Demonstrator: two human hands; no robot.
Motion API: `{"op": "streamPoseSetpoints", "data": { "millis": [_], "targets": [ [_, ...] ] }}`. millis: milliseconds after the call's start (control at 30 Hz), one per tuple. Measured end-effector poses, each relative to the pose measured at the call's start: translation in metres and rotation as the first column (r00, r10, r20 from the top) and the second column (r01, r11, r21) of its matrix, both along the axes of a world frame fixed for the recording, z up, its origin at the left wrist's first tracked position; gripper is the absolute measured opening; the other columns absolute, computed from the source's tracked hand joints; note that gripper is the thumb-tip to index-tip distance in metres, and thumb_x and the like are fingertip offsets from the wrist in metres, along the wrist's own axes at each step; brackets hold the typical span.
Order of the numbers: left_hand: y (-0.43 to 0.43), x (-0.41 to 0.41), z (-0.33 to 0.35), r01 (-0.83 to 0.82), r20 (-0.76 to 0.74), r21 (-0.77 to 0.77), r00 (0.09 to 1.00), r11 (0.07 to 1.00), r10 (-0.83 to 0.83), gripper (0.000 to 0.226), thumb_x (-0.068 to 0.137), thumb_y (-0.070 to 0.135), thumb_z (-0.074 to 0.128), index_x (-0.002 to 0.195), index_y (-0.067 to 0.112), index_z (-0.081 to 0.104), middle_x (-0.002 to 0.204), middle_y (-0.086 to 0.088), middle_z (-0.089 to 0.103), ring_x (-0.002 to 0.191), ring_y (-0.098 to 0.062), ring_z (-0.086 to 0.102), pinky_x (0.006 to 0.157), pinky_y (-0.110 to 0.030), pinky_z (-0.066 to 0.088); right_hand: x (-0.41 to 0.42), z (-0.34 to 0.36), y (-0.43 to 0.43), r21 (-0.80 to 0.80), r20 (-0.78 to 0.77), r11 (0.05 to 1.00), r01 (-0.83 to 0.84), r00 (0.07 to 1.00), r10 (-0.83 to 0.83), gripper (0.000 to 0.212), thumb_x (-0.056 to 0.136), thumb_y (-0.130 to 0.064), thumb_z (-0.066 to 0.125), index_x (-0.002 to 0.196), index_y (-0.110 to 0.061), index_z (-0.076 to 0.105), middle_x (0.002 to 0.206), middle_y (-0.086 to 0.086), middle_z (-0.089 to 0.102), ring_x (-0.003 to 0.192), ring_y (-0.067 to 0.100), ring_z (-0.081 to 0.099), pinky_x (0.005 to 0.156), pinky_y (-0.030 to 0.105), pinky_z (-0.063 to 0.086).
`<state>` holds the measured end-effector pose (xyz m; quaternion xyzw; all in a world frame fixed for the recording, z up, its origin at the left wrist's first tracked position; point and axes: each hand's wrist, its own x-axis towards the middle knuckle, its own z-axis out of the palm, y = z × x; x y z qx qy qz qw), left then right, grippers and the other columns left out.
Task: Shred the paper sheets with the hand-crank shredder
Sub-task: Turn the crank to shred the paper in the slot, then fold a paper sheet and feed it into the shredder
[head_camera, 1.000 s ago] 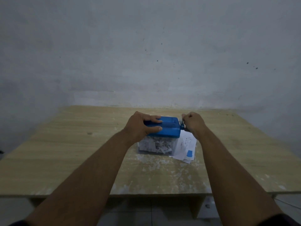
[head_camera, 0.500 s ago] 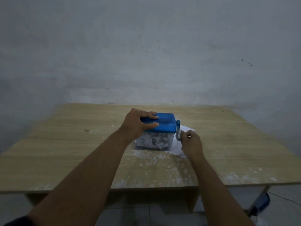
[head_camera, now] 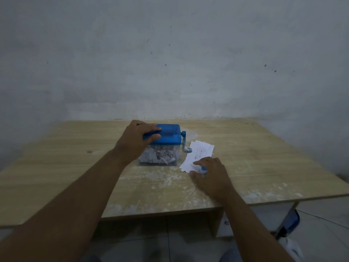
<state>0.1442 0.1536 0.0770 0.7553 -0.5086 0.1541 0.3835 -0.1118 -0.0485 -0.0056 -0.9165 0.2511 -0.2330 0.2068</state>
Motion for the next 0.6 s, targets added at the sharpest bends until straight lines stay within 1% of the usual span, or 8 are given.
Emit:
{"op": "streamPoseSetpoints", "data": {
  "millis": [67,133,200,267,333,467,533,600],
  "targets": [
    [0.005,-0.013,0.001,-0.045,0.203,-0.094,0.977,0.995,0.064,0.028,0.097,0.04,0.075,0.124,0.03,0.078,0.129,0.012,0.072,0.117,-0.019,0.055,0.099,-0.045,0.051,0.001,-0.001,-0.001,-0.02,-0.038,0.999,-0.037,0.999,0.036,0.053,0.084,-0.07,0.064,0.129,-0.04,0.068,0.13,-0.027,0.058,0.12,0.004,0.046,0.102,0.037,0.04],
    [0.007,-0.035,-0.006,-0.03,0.367,-0.185,0.925,0.982,0.097,0.018,0.097,0.028,0.078,0.114,0.024,0.081,0.12,0.011,0.075,0.109,-0.023,0.058,0.094,-0.044,0.048,0.0,0.0,-0.003,-0.012,-0.023,1.0,-0.014,1.0,0.013,0.053,0.082,-0.07,0.065,0.128,-0.042,0.07,0.128,-0.021,0.062,0.12,0.007,0.052,0.106,0.04,0.043],
    [0.004,-0.057,-0.021,0.017,0.351,-0.207,0.934,0.978,0.058,0.015,0.095,0.021,0.08,0.11,0.02,0.082,0.108,0.01,0.074,0.1,-0.02,0.057,0.086,-0.039,0.045,0.0,0.002,-0.004,0.026,0.021,0.999,0.022,1.0,-0.022,0.042,0.086,-0.063,0.071,0.122,-0.042,0.074,0.114,-0.018,0.059,0.113,0.009,0.058,0.104,0.038,0.047],
    [-0.001,-0.08,-0.039,0.058,0.176,-0.171,0.984,0.984,-0.028,0.018,0.095,0.02,0.078,0.112,0.021,0.08,0.097,0.017,0.068,0.091,-0.012,0.055,0.078,-0.033,0.047,0.001,0.002,-0.004,0.002,0.043,1.0,0.027,0.999,-0.027,0.034,0.091,-0.059,0.07,0.118,-0.039,0.076,0.109,-0.016,0.061,0.106,0.009,0.06,0.098,0.036,0.051],
    [-0.01,-0.099,-0.053,0.078,-0.052,-0.134,0.995,0.988,-0.086,0.019,0.098,0.024,0.074,0.115,0.029,0.078,0.096,0.029,0.064,0.089,-0.005,0.06,0.077,-0.027,0.053,0.003,0.001,-0.005,-0.078,0.047,0.997,0.009,0.999,-0.005,0.029,0.097,-0.055,0.063,0.113,-0.036,0.079,0.111,-0.014,0.072,0.103,0.007,0.057,0.092,0.037,0.051],
    [-0.03,-0.114,-0.075,0.002,-0.509,-0.172,0.856,0.985,-0.091,0.019,0.106,0.023,0.063,0.116,0.033,0.076,0.089,0.016,0.075,0.087,-0.002,0.071,0.083,-0.03,0.063,0.006,-0.002,-0.007,-0.138,0.074,0.99,-0.013,0.997,0.023,0.027,0.103,-0.044,0.058,0.106,-0.028,0.08,0.111,-0.009,0.076,0.1,0.013,0.054,0.083,0.039,0.049],
    [-0.032,-0.116,-0.081,0.0,-0.585,-0.142,0.806,0.99,-0.084,0.021,0.11,0.026,0.055,0.115,0.036,0.073,0.086,0.01,0.075,0.084,-0.005,0.073,0.081,-0.028,0.064,0.007,-0.004,-0.008,-0.189,0.114,0.982,-0.009,0.993,0.031,0.026,0.105,-0.04,0.058,0.105,-0.025,0.079,0.108,-0.006,0.073,0.098,0.016,0.054,0.079,0.036,0.046],
    [-0.032,-0.117,-0.08,0.037,-0.603,-0.112,0.792,0.993,-0.097,0.023,0.112,0.027,0.05,0.115,0.036,0.071,0.086,0.006,0.075,0.084,-0.007,0.073,0.075,-0.019,0.06,0.006,-0.004,-0.006,-0.215,0.152,0.977,-0.002,0.988,0.035,0.022,0.105,-0.036,0.06,0.106,-0.025,0.079,0.102,-0.005,0.068,0.096,0.013,0.051,0.076,0.032,0.041]
  ]
}}
